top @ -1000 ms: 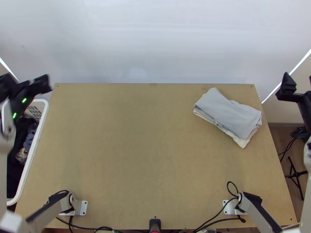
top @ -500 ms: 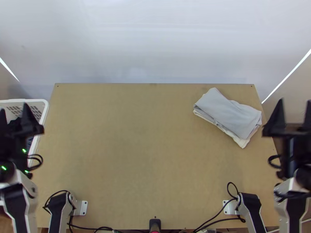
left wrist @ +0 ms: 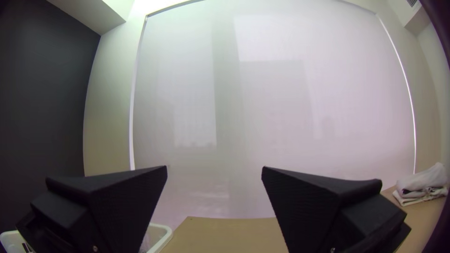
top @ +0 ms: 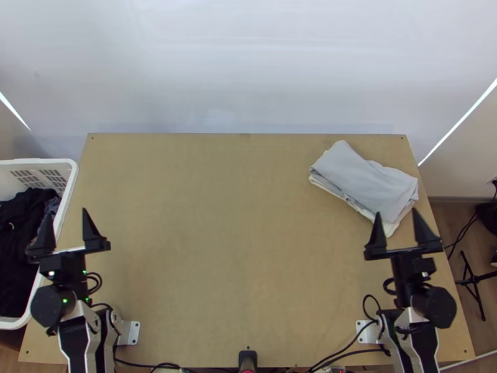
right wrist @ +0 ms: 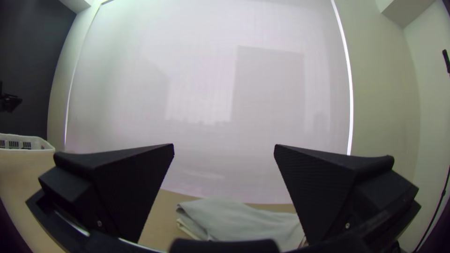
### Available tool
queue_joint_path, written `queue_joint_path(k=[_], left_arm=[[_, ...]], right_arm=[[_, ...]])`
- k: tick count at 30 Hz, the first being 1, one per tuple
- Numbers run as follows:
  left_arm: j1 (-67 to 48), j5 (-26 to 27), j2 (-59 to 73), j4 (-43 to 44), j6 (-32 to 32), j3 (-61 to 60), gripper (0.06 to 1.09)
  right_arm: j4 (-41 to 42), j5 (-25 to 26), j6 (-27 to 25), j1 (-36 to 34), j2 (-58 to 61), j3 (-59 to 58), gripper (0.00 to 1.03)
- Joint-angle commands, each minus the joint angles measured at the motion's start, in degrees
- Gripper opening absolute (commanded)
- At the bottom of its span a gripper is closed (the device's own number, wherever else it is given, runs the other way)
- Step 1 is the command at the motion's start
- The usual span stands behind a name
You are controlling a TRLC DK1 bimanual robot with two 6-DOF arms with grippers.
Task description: Fold the t-shirt
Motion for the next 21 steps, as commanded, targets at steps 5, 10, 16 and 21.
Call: queue_joint_path(k=[5, 10, 16, 21], left_arm=[[0.2, 0.0, -5.1, -12.8, 3.4, -7.8, 1.04], [1.1, 0.0, -4.8, -18.1, 2.1, -7.5, 1.04], [2.1, -0.2, -4.9, -18.1, 3.0, -7.5, 1.04], [2.1, -0.2, -4.9, -18.1, 3.0, -7.5, 1.04]], right_arm=[[-19.5, 1.7, 2.5, 2.2, -2.8, -5.2, 0.99], [-19.4, 1.9, 4.1, 2.6, -4.6, -5.2, 0.99], [-19.4, 1.9, 4.1, 2.6, -4.7, -5.2, 0.99], [-19.4, 1.9, 4.1, 2.6, -4.7, -5.2, 0.99]])
